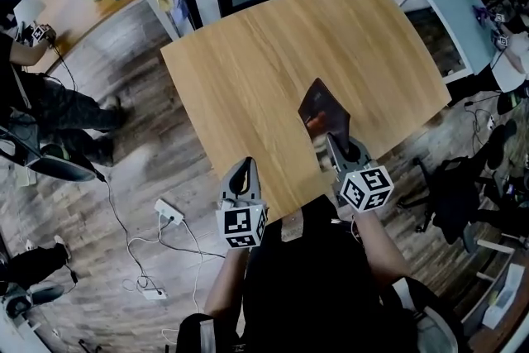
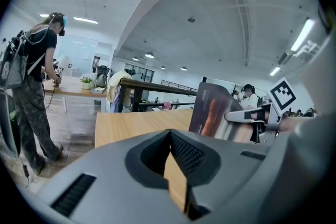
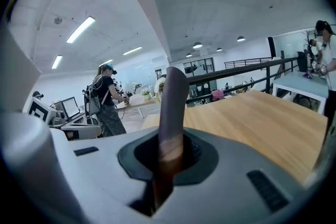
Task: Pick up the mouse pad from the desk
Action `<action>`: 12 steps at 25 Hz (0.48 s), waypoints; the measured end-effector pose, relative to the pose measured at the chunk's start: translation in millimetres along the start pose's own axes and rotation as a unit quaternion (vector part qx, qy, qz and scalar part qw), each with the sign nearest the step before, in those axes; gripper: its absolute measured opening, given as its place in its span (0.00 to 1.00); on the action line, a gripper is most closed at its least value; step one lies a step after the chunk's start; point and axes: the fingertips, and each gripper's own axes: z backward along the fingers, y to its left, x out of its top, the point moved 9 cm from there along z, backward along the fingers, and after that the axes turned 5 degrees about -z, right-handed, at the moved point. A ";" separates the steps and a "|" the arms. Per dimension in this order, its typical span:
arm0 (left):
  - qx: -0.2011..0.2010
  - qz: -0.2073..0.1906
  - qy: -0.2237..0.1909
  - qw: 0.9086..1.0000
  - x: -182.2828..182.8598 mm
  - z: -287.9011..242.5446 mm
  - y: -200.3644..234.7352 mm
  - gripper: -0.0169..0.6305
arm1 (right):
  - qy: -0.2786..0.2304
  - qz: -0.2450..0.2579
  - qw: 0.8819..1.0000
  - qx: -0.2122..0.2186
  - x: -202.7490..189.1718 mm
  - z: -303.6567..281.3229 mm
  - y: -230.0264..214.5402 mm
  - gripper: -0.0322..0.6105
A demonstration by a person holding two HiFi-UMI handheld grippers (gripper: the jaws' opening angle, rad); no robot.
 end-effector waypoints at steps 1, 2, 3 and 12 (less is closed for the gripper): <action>0.005 -0.004 -0.006 1.000 4.3 0.8 -3.6 0.06 | -0.003 0.002 1.000 0.005 4.3 1.6 -1.3 0.12; 0.010 -0.005 -0.012 1.000 8.9 1.3 -7.2 0.06 | -0.007 0.007 1.000 0.010 8.6 2.7 -2.9 0.12; 0.017 -0.005 -0.020 1.000 13.4 1.4 -10.5 0.06 | -0.010 0.014 1.000 0.016 12.5 2.7 -4.7 0.12; 0.097 -0.006 -0.070 0.993 48.0 -16.8 -59.1 0.06 | -0.006 0.043 0.995 0.094 42.8 -10.4 -37.3 0.12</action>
